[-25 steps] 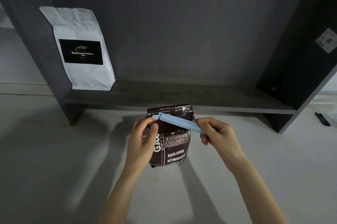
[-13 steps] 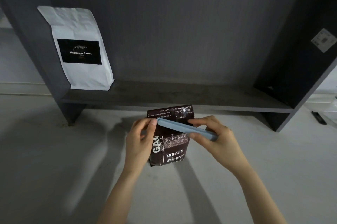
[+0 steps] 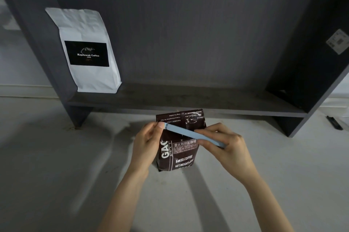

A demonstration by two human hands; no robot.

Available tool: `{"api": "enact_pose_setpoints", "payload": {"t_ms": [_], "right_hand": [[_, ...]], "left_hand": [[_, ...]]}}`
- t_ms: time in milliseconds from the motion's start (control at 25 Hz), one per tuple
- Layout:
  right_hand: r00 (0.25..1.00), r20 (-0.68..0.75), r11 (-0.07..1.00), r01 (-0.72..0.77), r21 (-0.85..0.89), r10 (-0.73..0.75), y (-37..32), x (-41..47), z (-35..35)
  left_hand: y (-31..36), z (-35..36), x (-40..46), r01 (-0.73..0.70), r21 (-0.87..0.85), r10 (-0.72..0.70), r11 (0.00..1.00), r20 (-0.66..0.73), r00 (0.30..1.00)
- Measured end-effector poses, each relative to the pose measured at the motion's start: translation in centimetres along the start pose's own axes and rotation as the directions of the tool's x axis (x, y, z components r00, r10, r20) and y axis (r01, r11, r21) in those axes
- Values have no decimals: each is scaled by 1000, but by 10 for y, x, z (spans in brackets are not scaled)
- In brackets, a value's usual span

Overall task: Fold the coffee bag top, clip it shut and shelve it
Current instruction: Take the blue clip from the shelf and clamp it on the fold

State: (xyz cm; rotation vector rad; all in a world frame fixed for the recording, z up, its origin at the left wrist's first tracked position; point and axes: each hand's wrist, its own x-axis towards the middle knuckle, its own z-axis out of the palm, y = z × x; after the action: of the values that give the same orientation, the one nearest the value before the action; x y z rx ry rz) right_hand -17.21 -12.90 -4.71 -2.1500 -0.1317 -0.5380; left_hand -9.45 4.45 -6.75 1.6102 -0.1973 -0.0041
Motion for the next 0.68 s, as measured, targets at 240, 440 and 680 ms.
{"api": "enact_pose_setpoints", "payload": {"t_ms": [240, 440, 680], "right_hand": [[1000, 8, 996, -25, 86, 25, 4, -1, -2], [998, 49, 982, -43, 181, 35, 5, -5, 2], [993, 21, 959, -116, 258, 114, 4, -7, 2]], "left_hand": [[4, 0, 0, 13, 17, -13, 1000, 19, 1000], [3, 2, -1, 37, 1, -37, 999, -26, 999], [2, 1, 0, 21, 30, -20, 999, -38, 999]]}}
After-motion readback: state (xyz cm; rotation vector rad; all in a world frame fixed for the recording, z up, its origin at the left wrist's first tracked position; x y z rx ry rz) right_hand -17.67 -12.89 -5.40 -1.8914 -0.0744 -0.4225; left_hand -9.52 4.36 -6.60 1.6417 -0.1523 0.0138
